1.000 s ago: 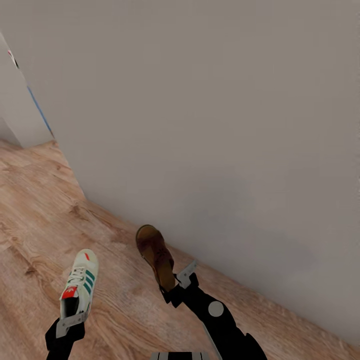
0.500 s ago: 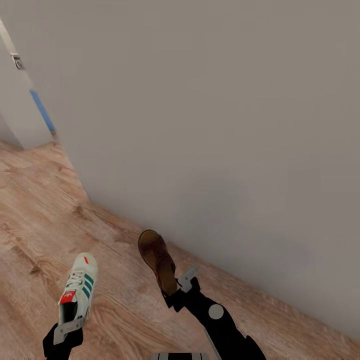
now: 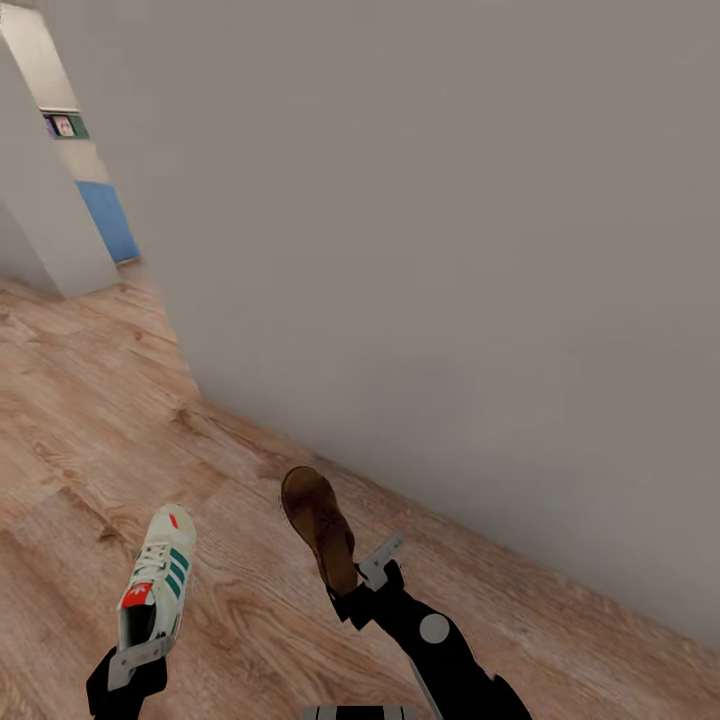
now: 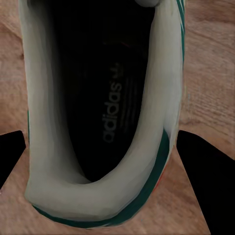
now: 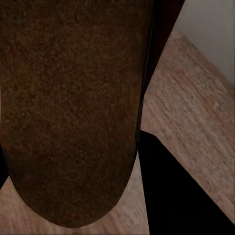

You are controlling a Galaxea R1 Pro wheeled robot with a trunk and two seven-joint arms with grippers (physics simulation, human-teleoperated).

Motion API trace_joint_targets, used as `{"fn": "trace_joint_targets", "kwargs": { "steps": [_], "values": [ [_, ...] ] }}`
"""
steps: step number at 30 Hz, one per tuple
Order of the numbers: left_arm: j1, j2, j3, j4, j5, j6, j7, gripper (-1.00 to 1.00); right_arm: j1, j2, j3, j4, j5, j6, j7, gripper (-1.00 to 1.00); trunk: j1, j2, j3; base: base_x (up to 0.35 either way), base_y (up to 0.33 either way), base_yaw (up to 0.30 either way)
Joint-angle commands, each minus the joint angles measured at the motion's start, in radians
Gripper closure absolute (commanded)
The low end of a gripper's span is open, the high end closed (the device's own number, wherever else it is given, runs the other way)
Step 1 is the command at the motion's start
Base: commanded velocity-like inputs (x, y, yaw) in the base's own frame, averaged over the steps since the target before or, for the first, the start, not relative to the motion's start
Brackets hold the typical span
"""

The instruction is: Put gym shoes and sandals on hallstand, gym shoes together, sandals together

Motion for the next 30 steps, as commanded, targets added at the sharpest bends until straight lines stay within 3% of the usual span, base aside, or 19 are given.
{"fn": "trace_joint_targets", "kwargs": {
  "steps": [1,5,6,12,16,23,24,25,30],
  "values": [
    [-0.001,0.000,-0.002,0.002,0.000,-0.003,0.004,1.00,0.000,0.000,-0.014,0.012,0.006,-0.012,0.003,1.00,0.000,0.000,-0.001,-0.001,0.317,0.000],
    [0.000,-0.001,-0.002,0.009,-0.001,-0.003,0.003,1.00,0.000,0.000,-0.114,0.096,0.006,-0.117,0.003,1.00,0.000,0.000,-0.001,0.000,0.326,0.000],
    [0.000,-0.001,-0.002,0.011,-0.001,-0.003,0.003,1.00,0.000,0.000,-0.169,0.160,0.007,-0.178,0.003,1.00,0.000,0.000,-0.001,0.000,0.330,0.000],
    [0.000,-0.005,-0.003,0.014,-0.003,-0.001,0.002,1.00,0.000,-0.015,-0.262,0.339,0.007,-0.354,-0.004,1.00,0.000,0.000,-0.001,0.000,0.330,0.000],
    [0.001,-0.013,-0.003,0.014,-0.004,0.000,0.003,1.00,0.000,-0.042,-0.299,0.460,0.007,-0.479,-0.062,1.00,0.000,0.000,-0.001,0.000,0.329,0.000],
    [0.001,-0.030,-0.003,0.014,-0.016,0.000,0.004,1.00,0.000,-0.058,-0.312,0.616,0.006,-0.635,-0.187,1.00,0.000,0.000,-0.001,0.000,0.219,0.000],
    [0.001,-0.032,-0.003,0.014,-0.022,0.000,0.004,1.00,0.000,-0.059,-0.313,0.642,0.006,-0.661,-0.217,1.00,0.000,0.000,-0.001,0.000,0.075,0.000],
    [0.001,-0.035,-0.003,0.015,-0.032,0.001,0.004,1.00,0.000,-0.064,-0.314,0.690,0.006,-0.712,-0.301,1.00,0.000,0.000,-0.001,0.000,0.025,0.000],
    [0.001,-0.047,-0.003,0.018,-0.037,0.002,0.004,1.00,0.000,-0.087,-0.315,0.736,0.004,-0.744,-0.414,1.00,0.000,0.000,-0.001,0.000,0.010,0.000]
  ]
}}
